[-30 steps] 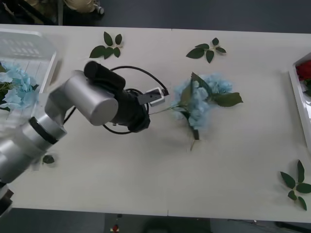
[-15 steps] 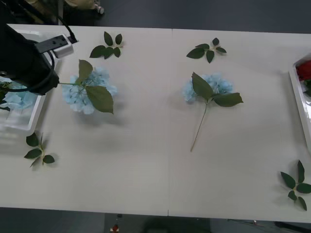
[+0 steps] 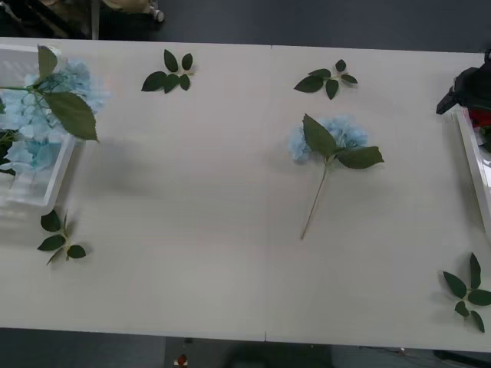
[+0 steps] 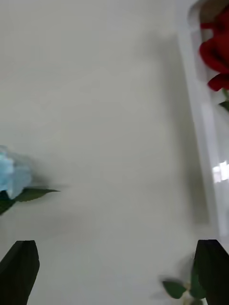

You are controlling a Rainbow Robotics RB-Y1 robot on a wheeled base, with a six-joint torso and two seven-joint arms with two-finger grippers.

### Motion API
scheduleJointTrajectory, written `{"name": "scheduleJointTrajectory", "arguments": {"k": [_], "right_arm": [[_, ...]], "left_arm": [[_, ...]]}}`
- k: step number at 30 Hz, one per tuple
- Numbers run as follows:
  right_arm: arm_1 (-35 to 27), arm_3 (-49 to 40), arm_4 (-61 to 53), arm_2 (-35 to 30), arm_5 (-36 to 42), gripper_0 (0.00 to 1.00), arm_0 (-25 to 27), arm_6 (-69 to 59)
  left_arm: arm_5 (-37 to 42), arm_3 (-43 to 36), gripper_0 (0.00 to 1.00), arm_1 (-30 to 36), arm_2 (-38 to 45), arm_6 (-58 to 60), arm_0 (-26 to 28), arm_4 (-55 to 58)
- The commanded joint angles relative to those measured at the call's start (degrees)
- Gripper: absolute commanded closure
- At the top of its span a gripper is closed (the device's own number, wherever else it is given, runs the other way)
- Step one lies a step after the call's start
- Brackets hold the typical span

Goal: Put the red flowers into the right box and the blue flowers into the left box

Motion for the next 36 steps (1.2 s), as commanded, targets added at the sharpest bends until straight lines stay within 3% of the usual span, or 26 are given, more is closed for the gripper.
{"name": "scheduleJointTrajectory", "arguments": {"k": [1, 10, 17, 22, 27, 29, 30, 31, 36], "right_arm": [[1.97, -7.95, 0.14, -0.02, 3.52, 0.04, -0.12, -5.9], [7.07, -27.64, 0.93, 0.07, 9.59, 0.04, 7.09, -14.86], [10.94, -43.37, 2.69, 1.48, 10.2, 0.04, 15.88, -19.96], [11.81, -49.35, 4.8, 5.26, 7.48, 0.04, 20.8, -24.0], [13.48, -50.05, 9.02, 10.09, 4.49, 0.04, 22.12, -28.57], [14.1, -49.79, 10.95, 11.58, 3.52, 0.04, 22.2, -29.89], [14.54, -49.26, 12.01, 12.73, 2.47, 0.04, 22.2, -30.77], [14.8, -48.56, 12.8, 13.78, 1.5, 0.04, 22.29, -31.56], [17.09, -45.57, 16.75, 16.59, -1.84, 0.04, 22.29, -32.18]], "left_arm": [[0.2, -0.64, 1.0, 0.8, 1.93, -9.3, 0.57, -9.81], [-8.11, 1.29, 1.0, 0.8, 0.43, -12.02, 2.32, -23.43], [-24.72, 7.97, 1.0, 0.72, -2.29, -11.76, 7.95, -28.09], [-33.51, 14.74, 1.0, -0.95, -5.28, -11.05, 8.56, -32.49], [-34.92, 17.99, 0.98, -4.38, -5.54, -10.97, 8.56, -35.65], [-35.18, 18.08, 0.78, -5.35, -5.89, -10.7, 8.56, -37.85], [-35.45, 18.08, 0.59, -6.05, -6.33, -10.62, 8.56, -39.69], [-35.71, 18.08, 0.48, -6.31, -6.69, -10.62, 8.56, -40.66], [-35.8, 18.78, 0.23, -6.4, -7.74, -10.44, 8.56, -40.93]]}}
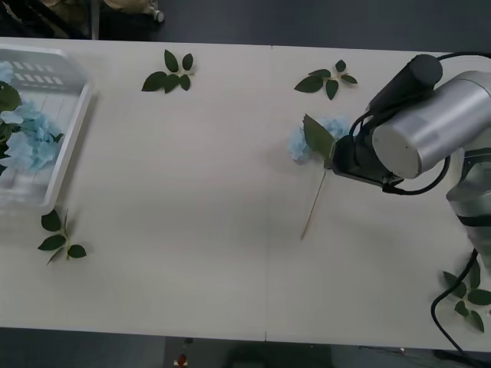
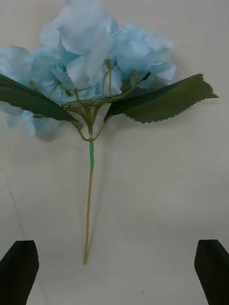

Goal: Put the red flowers into the right box and the blue flowers into the left box

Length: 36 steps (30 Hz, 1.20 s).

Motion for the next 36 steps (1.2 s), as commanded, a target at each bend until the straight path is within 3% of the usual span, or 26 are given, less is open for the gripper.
{"name": "scheduleJointTrajectory", "arguments": {"k": [1, 7, 20, 25, 29, 36], "right_arm": [[1.92, 1.27, 2.46, 0.82, -1.56, 0.04, -0.91, -2.64], [4.91, 5.58, 5.63, 1.18, -5.95, 0.04, -1.0, -2.46], [6.58, 14.19, 9.58, 3.81, -16.94, 0.04, -1.0, -2.02], [6.93, 17.18, 9.4, 3.9, -19.75, 0.04, -1.09, -1.76], [7.37, 19.2, 9.67, 3.9, -21.69, 0.04, -1.26, -1.23], [8.33, 22.98, 10.2, 3.9, -24.59, 0.04, -1.97, -0.44]], "left_arm": [[-0.48, -0.34, 0.23, 1.64, -1.25, 0.0, -0.93, -0.46], [-0.56, -0.42, 0.0, 1.56, -1.33, 0.09, -0.93, 1.21], [6.03, -6.49, 0.0, 1.56, 3.59, -0.08, -0.93, 17.47], [10.25, -12.11, 0.0, 1.56, 5.61, -0.08, -0.93, 31.09], [9.54, -12.99, 0.0, 1.03, 5.7, 0.0, -0.93, 41.46], [7.52, -12.2, 0.0, -3.37, 5.78, -0.08, -0.93, 47.52]]}}
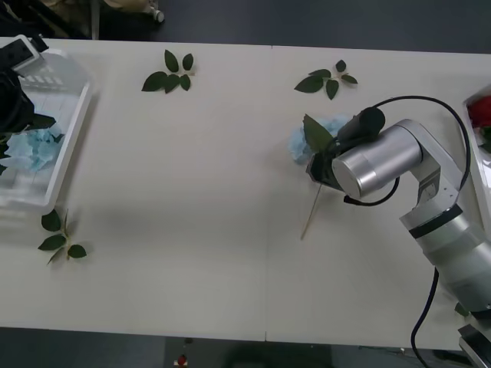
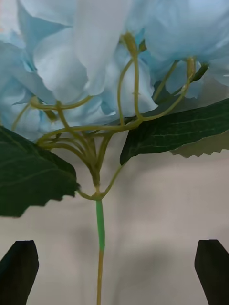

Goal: Put the red flowers into the right box and the blue flowers into the left box

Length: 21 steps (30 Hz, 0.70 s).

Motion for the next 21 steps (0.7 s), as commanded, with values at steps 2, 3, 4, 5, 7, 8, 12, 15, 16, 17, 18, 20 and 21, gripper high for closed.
{"name": "scheduleJointTrajectory", "arguments": {"k": [2, 3, 4, 5, 7, 8, 12, 15, 16, 17, 18, 20, 21], "right_arm": [[1.98, 1.96, 0.75, -0.67, -1.75, 0.04, -2.21, 0.38], [2.07, 2.75, 0.75, -0.76, -2.19, 0.04, -2.48, 0.56], [2.07, 3.28, 0.67, -0.67, -2.46, 0.04, -2.65, 0.74], [2.15, 3.72, 0.49, -0.76, -2.81, 0.04, -2.83, 0.82], [2.24, 4.86, 0.31, -0.67, -3.51, 0.04, -3.18, 1.09], [2.33, 5.39, 0.23, -0.67, -3.69, 0.04, -3.44, 1.18], [2.42, 6.71, -0.13, -0.67, -4.39, 0.04, -3.88, 1.79], [2.51, 6.8, -0.3, -0.67, -4.39, 0.16, -3.88, 2.14], [2.51, 6.8, -0.3, -0.67, -4.48, 0.22, -3.97, 2.32], [2.42, 6.8, -0.3, -0.67, -4.39, 0.28, -3.88, 2.32], [2.51, 6.8, -0.39, -0.67, -4.39, 0.36, -3.88, 2.41], [2.51, 7.06, -0.56, -0.67, -4.39, 0.49, -3.88, 2.49], [2.51, 7.15, -0.56, -0.67, -4.39, 0.56, -3.88, 2.58]], "left_arm": [[-1.78, 0.66, 0.0, -4.43, 0.14, -0.26, -0.84, 4.91], [-2.4, 1.63, 0.0, -5.39, 0.23, -0.44, -0.93, 6.4], [-3.1, 2.51, 0.0, -6.18, 0.14, -0.7, -0.84, 7.37], [-3.72, 3.56, 0.0, -6.97, 0.14, -1.23, -0.75, 8.51], [-5.65, 5.85, 0.0, -8.56, 0.23, -3.78, -0.23, 11.33], [-7.32, 7.26, 0.0, -9.44, 0.14, -5.8, 0.48, 13.17], [-13.21, 10.77, 0.0, -12.34, -0.65, -11.03, 3.64, 20.38], [-15.23, 11.39, 0.0, -13.3, -2.15, -11.03, 5.66, 25.74], [-15.23, 11.39, 0.0, -13.39, -2.76, -11.03, 6.1, 27.5], [-15.23, 11.47, 0.0, -13.39, -3.11, -11.03, 6.28, 28.64], [-15.14, 11.39, 0.0, -13.39, -3.73, -11.03, 6.63, 31.1], [-13.56, 11.47, 0.0, -13.39, -4.61, -11.03, 6.89, 35.58], [-11.98, 11.47, 0.0, -13.39, -5.05, -11.03, 6.89, 37.52]]}}
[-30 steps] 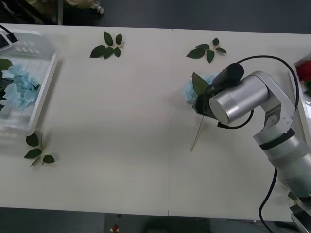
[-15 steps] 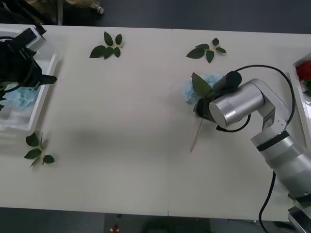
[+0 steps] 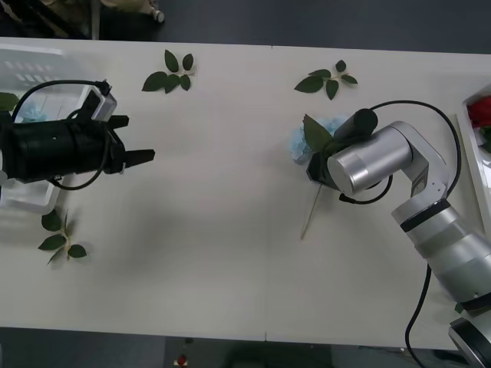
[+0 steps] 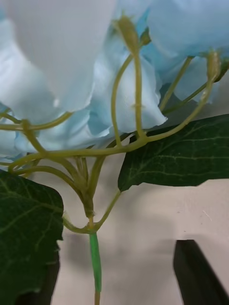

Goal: Put the red flowers into the right box and the blue flowers into the left box

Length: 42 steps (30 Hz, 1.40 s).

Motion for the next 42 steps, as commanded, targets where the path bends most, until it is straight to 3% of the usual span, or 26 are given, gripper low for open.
{"name": "scheduleJointTrajectory", "arguments": {"k": [1, 7, 12, 21, 33, 42], "right_arm": [[0.93, -0.52, -0.5, -0.66, -0.3, 0.57, -1.4, 2.13], [1.37, 0.53, -0.15, -0.57, -0.74, 0.63, -1.4, 2.39], [1.81, 2.11, 0.29, -0.66, -2.06, 0.67, -1.57, 2.66], [1.9, 2.64, 0.99, -0.66, -2.32, 1.0, -1.48, 2.83], [0.32, 0.62, 0.29, -3.47, -1.97, 1.0, -1.48, 5.29], [-8.21, -10.89, -12.45, -12.44, 1.11, 1.0, 1.68, 19.01]], "left_arm": [[3.65, -0.8, 0.0, 0.87, -1.67, 1.08, -0.24, 6.82], [7.26, -0.8, 0.0, 1.57, -6.24, 1.08, -0.24, 17.01], [11.12, -0.89, 0.0, 1.57, -7.21, 1.08, -1.38, 18.95], [16.4, -0.89, 0.0, 0.78, -6.77, 1.08, -5.42, 21.85], [18.59, -0.89, 0.0, 0.34, -5.54, 1.08, -4.28, 26.68], [13.41, -0.89, 0.0, 0.43, -12.75, 1.08, -2.78, 30.64]]}}
